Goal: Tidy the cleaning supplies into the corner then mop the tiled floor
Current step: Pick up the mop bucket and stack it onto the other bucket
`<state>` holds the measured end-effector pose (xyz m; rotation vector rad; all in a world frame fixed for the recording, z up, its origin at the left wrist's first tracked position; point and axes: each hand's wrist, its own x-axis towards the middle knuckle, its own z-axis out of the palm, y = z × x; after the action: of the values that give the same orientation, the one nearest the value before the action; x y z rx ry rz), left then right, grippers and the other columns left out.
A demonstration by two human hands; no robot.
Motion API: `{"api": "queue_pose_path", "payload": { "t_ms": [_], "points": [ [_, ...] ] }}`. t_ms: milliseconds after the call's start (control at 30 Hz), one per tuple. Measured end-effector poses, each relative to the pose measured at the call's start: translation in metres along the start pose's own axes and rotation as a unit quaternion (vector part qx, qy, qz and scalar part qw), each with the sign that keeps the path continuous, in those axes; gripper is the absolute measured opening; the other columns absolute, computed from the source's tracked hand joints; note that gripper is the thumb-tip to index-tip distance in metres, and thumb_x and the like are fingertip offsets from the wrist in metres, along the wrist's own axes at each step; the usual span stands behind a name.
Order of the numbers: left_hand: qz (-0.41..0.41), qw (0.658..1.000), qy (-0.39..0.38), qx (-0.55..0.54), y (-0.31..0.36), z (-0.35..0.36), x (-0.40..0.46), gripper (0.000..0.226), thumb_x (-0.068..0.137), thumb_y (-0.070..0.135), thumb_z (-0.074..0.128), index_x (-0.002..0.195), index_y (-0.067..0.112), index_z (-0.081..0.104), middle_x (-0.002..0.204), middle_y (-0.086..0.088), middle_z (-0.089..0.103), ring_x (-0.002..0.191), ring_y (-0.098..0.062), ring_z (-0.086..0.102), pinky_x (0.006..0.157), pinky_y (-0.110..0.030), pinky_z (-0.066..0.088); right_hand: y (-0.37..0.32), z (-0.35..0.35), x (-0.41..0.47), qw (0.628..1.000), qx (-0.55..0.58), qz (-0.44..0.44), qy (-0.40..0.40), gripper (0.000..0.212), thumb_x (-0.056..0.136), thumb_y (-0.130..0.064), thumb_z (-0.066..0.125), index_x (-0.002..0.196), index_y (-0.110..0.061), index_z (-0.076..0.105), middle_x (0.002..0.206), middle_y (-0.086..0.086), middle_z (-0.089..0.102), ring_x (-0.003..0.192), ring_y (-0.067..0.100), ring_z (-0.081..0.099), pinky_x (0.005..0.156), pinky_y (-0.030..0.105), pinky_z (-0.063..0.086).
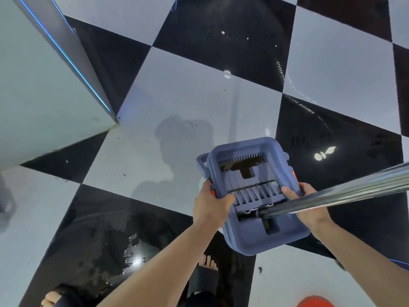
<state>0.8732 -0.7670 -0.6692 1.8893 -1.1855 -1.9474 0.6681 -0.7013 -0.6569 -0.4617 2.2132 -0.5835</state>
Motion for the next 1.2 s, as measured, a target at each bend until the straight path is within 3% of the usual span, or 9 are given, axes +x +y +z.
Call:
{"api": "queue_pose_path", "payload": {
  "t_ms": [100,200,300,433,667,767,933,1067,1200],
  "points": [
    [-0.002,0.999,0.033,-0.011,-0.001,-0.051,-0.014,0.037,0.085,0.021,0.064,0.112,0.034,0.043,0.088,0.014,0.06,0.084,-0.021,0.066,0.071,-0.045,0.06,-0.031,0.033,-0.024,0.999,0.026,-0.009,-0.03,0.04,0.085,-0.016,0.068,0.118,0.002,0.053,0.082,0.009,0.056,0.075,0.021,0.055,0.074,0.02,0.049],
    [-0.006,0.998,0.06,-0.019,-0.002,-0.089,-0.025,0.044,0.083,0.022,0.064,0.121,0.032,0.045,0.094,0.009,0.063,0.086,-0.024,0.068,0.073,-0.047,0.06,-0.057,0.061,-0.048,0.998,-0.008,-0.035,-0.043,0.007,0.088,-0.015,0.066,0.086,-0.019,0.06,0.092,0.008,0.058,0.093,0.026,0.053,0.089,0.036,0.041],
    [-0.011,0.994,0.101,-0.05,-0.008,-0.144,-0.034,0.052,0.081,0.021,0.066,0.129,0.029,0.047,0.092,0.008,0.065,0.085,-0.024,0.068,0.073,-0.047,0.059,-0.088,0.104,-0.073,0.995,-0.03,-0.081,-0.044,0.03,0.087,-0.015,0.067,0.071,-0.031,0.048,0.082,0.002,0.055,0.092,0.025,0.053,0.091,0.042,0.042],
    [0.001,0.987,0.14,-0.082,-0.022,-0.215,-0.045,0.064,0.08,0.023,0.068,0.139,0.032,0.044,0.098,0.004,0.068,0.086,-0.023,0.069,0.074,-0.046,0.059,-0.125,0.162,-0.104,0.991,-0.042,-0.113,-0.065,0.022,0.087,-0.025,0.068,0.073,-0.028,0.05,0.088,0.007,0.056,0.089,0.026,0.056,0.078,0.035,0.042],
    [0.025,0.969,0.197,-0.146,-0.048,-0.339,-0.064,0.067,0.081,0.024,0.072,0.141,0.032,0.043,0.106,0.001,0.067,0.091,-0.02,0.068,0.079,-0.046,0.059,-0.18,0.269,-0.163,0.981,-0.051,-0.148,-0.11,0.022,0.09,-0.024,0.064,0.073,-0.027,0.051,0.083,0.001,0.058,0.09,0.027,0.057,0.079,0.033,0.041],
    [0.032,0.964,0.215,-0.153,-0.058,-0.39,-0.068,0.068,0.084,0.024,0.071,0.144,0.029,0.04,0.113,-0.005,0.065,0.096,-0.023,0.066,0.083,-0.047,0.057,-0.194,0.315,-0.18,0.975,-0.084,-0.166,-0.123,0.005,0.091,-0.025,0.061,0.095,-0.022,0.06,0.092,0.001,0.059,0.101,0.031,0.059,0.081,0.034,0.042],
    [0.02,0.957,0.23,-0.174,-0.078,-0.466,-0.059,0.07,0.084,0.023,0.071,0.145,0.03,0.039,0.119,-0.008,0.064,0.098,-0.025,0.066,0.084,-0.047,0.057,-0.216,0.386,-0.205,0.962,-0.12,-0.209,-0.126,0.04,0.094,-0.026,0.055,0.133,-0.023,0.051,0.109,0.0,0.059,0.109,0.028,0.057,0.09,0.035,0.044],
    [0.011,0.952,0.234,-0.199,-0.095,-0.513,-0.047,0.069,0.084,0.019,0.071,0.145,0.03,0.04,0.11,-0.004,0.068,0.094,-0.023,0.067,0.082,-0.043,0.058,-0.23,0.435,-0.214,0.969,-0.115,-0.186,-0.113,0.033,0.093,-0.028,0.056,0.123,-0.013,0.056,0.111,0.008,0.064,0.1,0.029,0.059,0.081,0.033,0.043],
    [0.003,0.952,0.244,-0.187,-0.107,-0.552,-0.031,0.071,0.082,0.021,0.072,0.144,0.032,0.04,0.105,-0.001,0.07,0.091,-0.022,0.069,0.081,-0.047,0.058,-0.243,0.474,-0.221,0.971,-0.117,-0.183,-0.103,0.028,0.093,-0.032,0.054,0.107,-0.008,0.056,0.097,0.007,0.064,0.087,0.026,0.057,0.072,0.032,0.04]
  ]
}}
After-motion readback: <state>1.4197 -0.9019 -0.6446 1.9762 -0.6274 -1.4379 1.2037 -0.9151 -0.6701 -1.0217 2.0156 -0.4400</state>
